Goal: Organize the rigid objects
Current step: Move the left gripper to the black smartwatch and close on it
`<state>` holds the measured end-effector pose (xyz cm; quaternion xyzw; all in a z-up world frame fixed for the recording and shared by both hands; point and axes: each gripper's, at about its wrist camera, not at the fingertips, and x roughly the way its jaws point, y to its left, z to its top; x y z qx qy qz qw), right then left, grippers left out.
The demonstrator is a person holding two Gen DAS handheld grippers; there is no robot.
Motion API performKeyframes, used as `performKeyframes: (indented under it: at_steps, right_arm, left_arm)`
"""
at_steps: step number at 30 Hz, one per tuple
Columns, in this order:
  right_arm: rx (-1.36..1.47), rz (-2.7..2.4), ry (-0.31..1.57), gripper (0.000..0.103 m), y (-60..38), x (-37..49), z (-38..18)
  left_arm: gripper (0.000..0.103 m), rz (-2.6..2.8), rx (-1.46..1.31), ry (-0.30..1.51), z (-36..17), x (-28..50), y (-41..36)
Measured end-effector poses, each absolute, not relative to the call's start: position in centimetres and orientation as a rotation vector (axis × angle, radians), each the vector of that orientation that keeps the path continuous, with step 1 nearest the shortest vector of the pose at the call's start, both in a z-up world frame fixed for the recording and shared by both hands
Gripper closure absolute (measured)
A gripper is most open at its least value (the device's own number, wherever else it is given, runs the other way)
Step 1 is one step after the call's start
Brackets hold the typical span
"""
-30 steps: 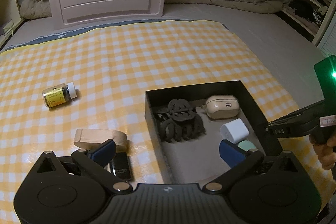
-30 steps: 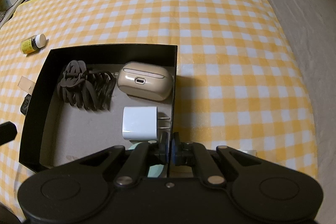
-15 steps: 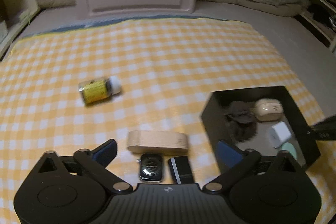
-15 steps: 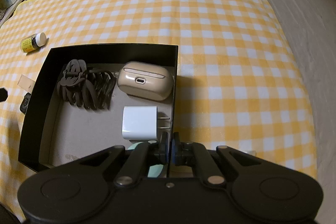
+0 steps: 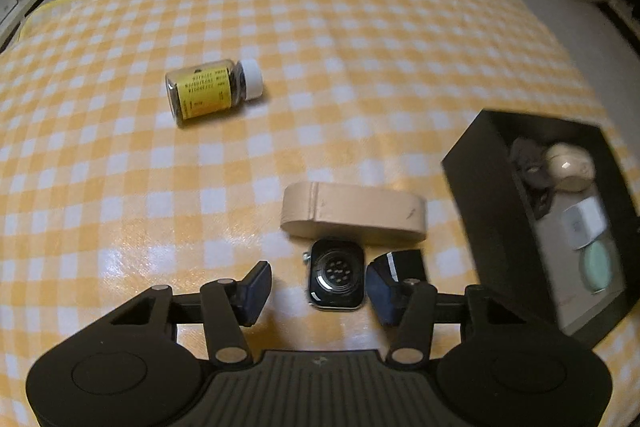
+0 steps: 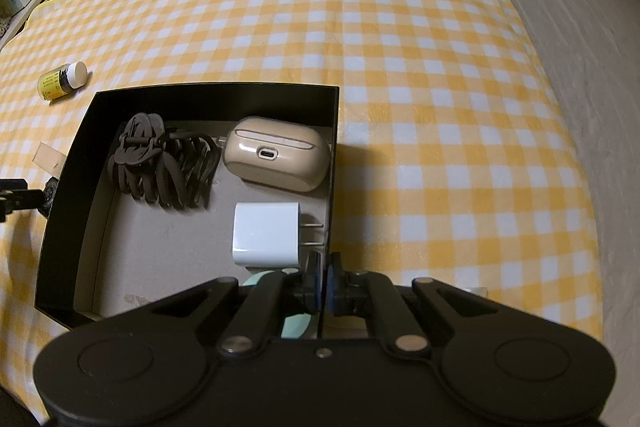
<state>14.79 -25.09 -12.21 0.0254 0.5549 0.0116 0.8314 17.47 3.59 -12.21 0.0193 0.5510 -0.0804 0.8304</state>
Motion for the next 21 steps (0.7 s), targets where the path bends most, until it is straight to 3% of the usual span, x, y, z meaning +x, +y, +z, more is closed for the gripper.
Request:
performKeyframes:
  at_steps: [14,16,21]
  right_arm:
    - [0.054,0.024,1.177,0.099,-25.1,14.9,-12.3]
    - [0.054,0.025,1.177,0.099,-25.1,14.9,-12.3]
    - [0.053,0.024,1.177,0.099,-25.1,14.9,-12.3]
  left_arm:
    - [0.05,-0.138,0.078,1.204,-14.4,18.6,1.0]
    - [0.062,-0.154,0.102,1.198,-14.4,18.5,0.6]
    - [0.062,-0.194,0.127,1.2,-14.1,18.1,0.8]
